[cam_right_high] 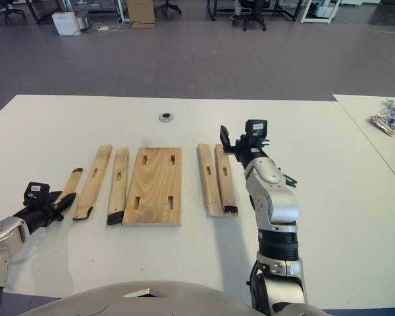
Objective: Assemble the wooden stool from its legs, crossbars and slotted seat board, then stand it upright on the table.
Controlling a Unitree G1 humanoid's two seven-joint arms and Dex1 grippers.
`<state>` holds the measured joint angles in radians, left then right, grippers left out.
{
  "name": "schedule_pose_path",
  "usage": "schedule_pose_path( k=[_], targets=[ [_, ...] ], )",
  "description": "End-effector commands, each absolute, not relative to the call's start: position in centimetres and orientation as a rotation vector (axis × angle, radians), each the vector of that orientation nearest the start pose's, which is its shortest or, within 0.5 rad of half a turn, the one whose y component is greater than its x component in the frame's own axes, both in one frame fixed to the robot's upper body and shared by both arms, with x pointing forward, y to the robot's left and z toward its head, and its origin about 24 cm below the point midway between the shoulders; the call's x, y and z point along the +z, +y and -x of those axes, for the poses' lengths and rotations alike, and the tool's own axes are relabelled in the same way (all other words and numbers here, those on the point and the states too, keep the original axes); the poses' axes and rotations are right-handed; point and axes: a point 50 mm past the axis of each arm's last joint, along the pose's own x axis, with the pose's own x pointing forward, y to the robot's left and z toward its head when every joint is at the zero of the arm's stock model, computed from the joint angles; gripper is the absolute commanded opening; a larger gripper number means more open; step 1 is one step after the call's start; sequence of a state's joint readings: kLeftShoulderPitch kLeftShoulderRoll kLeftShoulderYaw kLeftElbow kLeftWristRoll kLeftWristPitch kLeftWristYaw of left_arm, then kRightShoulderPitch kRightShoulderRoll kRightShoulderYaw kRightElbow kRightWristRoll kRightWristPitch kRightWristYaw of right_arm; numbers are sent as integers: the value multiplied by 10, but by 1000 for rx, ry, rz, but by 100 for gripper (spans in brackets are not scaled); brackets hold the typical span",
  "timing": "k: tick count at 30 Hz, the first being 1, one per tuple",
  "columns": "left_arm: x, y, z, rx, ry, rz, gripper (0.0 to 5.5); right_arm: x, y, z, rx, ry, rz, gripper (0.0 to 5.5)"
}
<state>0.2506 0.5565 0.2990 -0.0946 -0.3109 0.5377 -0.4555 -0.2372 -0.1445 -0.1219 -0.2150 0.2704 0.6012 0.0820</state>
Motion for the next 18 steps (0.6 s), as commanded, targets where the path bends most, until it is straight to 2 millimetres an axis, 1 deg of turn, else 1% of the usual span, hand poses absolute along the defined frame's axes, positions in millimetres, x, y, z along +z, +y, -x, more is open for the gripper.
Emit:
schedule_pose_path(
  k=[1,2,4,5,6,7,8,9,10,11,13,14,16,18],
  targets=[
    [8,308,-165,-70,728,-83,160,106,-171,-288,119,115,-119,429],
    [5,308,-163,-61,738,-89,142,107,-171,-288,118,114,-119,429],
    [1,308,-160,-49,744,-102,129,107,-171,-289,117,113,-119,429],
    [3,309,-163,-36,722,-109,129,107,-171,-289,118,112,-118,429],
    [10,309,-172,-29,658,-116,129,109,-171,-290,117,106,-119,429],
    [18,308,-181,-25,590,-118,129,110,-170,-291,119,100,-119,429],
    [34,304,-195,-39,468,-122,129,114,-167,-292,127,90,-149,429],
    [54,297,-210,-70,333,-126,129,121,-161,-293,156,73,-229,429],
    [71,289,-222,-100,223,-136,129,129,-155,-294,189,54,-316,429],
    [84,283,-229,-127,141,-144,129,136,-149,-294,227,38,-387,429],
    [112,261,-245,-207,-23,-152,129,156,-134,-292,353,4,-570,429],
    [122,250,-250,-247,-82,-148,129,164,-127,-291,416,-4,-638,429],
    [138,212,-257,-402,-169,-130,129,183,-109,-286,563,-15,-775,429],
    [147,178,-259,-531,-219,-39,129,194,-97,-283,642,-7,-851,429]
  ],
)
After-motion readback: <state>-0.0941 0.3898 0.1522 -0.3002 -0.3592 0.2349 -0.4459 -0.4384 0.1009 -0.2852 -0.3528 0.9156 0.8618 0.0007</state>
